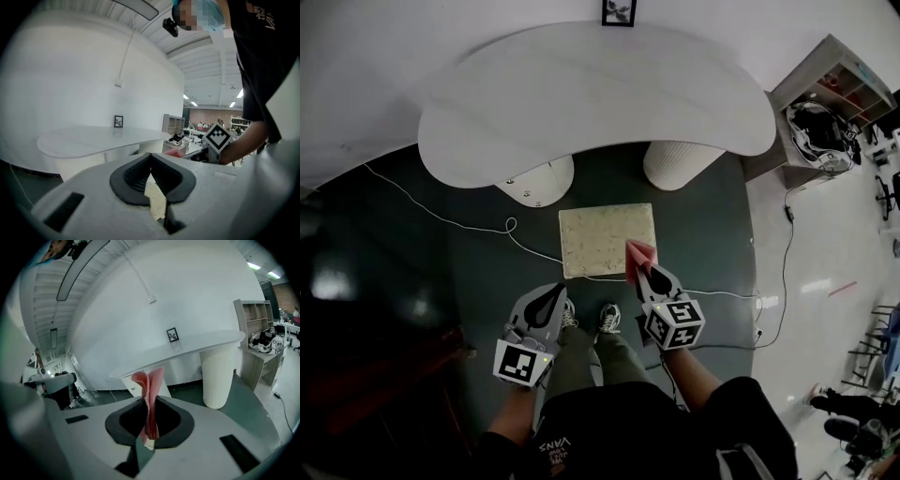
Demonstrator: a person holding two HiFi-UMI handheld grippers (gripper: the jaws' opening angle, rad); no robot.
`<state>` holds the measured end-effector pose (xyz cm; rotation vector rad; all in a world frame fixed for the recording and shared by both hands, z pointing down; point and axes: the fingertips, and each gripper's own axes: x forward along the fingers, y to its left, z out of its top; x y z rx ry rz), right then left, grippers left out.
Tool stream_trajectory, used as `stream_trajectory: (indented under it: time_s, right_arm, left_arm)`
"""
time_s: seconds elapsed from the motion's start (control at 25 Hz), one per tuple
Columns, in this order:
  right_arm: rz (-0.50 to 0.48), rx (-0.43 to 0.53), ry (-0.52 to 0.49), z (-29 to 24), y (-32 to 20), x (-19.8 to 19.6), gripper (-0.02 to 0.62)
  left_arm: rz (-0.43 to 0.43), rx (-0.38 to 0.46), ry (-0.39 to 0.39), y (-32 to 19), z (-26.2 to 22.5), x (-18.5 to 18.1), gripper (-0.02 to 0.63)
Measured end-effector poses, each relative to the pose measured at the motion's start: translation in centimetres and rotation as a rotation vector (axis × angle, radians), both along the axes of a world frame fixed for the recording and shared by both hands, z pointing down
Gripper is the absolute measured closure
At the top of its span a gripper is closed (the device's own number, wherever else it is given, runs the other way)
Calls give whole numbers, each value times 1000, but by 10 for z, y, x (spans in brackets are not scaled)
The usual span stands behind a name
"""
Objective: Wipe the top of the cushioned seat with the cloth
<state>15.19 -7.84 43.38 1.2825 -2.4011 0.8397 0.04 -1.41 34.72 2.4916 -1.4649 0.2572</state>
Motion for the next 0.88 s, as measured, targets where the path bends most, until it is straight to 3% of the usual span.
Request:
stream_trajectory:
  time_s: [0.48,0.88]
  right_arm:
    - [-89,-87,38,117,-37,-97,569]
    - [-163,-135,168,248,-85,-199,569]
  left_arm:
    - [-112,-24,30,-14,68,-84,589]
    - [-203,-54,42,0,124,-134,589]
